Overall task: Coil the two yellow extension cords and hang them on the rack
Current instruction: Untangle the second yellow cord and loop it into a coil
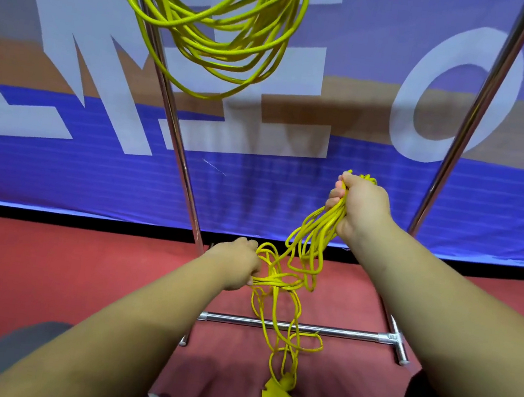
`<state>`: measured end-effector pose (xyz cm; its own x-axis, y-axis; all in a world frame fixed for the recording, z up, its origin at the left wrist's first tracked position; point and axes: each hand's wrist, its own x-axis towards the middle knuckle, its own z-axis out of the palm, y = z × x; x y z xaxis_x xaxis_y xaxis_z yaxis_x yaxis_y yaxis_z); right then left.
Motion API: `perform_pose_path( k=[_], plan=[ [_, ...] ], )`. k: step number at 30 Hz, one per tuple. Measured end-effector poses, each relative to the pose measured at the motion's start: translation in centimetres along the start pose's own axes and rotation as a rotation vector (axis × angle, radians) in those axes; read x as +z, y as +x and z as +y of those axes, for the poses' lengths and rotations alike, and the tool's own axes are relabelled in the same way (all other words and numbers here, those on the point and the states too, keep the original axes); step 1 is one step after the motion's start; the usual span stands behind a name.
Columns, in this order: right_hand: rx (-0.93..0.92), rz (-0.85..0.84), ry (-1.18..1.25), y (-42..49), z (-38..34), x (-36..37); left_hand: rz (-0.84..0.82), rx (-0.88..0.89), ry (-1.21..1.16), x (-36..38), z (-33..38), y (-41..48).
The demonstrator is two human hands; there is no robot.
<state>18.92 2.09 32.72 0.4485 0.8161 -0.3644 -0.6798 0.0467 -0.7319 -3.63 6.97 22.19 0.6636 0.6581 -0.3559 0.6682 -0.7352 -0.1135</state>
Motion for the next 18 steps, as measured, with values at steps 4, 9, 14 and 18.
perform_pose_path(
  k=[4,9,14,18],
  plan=[
    [-0.008,0.018,0.057,0.3,-0.4,0.1,0.073,0.047,0.067,0.7,-0.2,-0.6],
    [-0.085,0.042,0.003,0.9,-0.2,0.3,0.167,0.089,-0.298,0.2,-0.4,-0.6],
    [-0.142,0.009,-0.177,1.3,0.9,0.0,0.552,0.174,-0.553,-4.8,-1.2,-2.4],
    [-0.160,-0.025,-0.338,1.4,1.4,-0.3,0.680,0.081,-0.909,-8.6,-0.7,-4.7]
  ],
)
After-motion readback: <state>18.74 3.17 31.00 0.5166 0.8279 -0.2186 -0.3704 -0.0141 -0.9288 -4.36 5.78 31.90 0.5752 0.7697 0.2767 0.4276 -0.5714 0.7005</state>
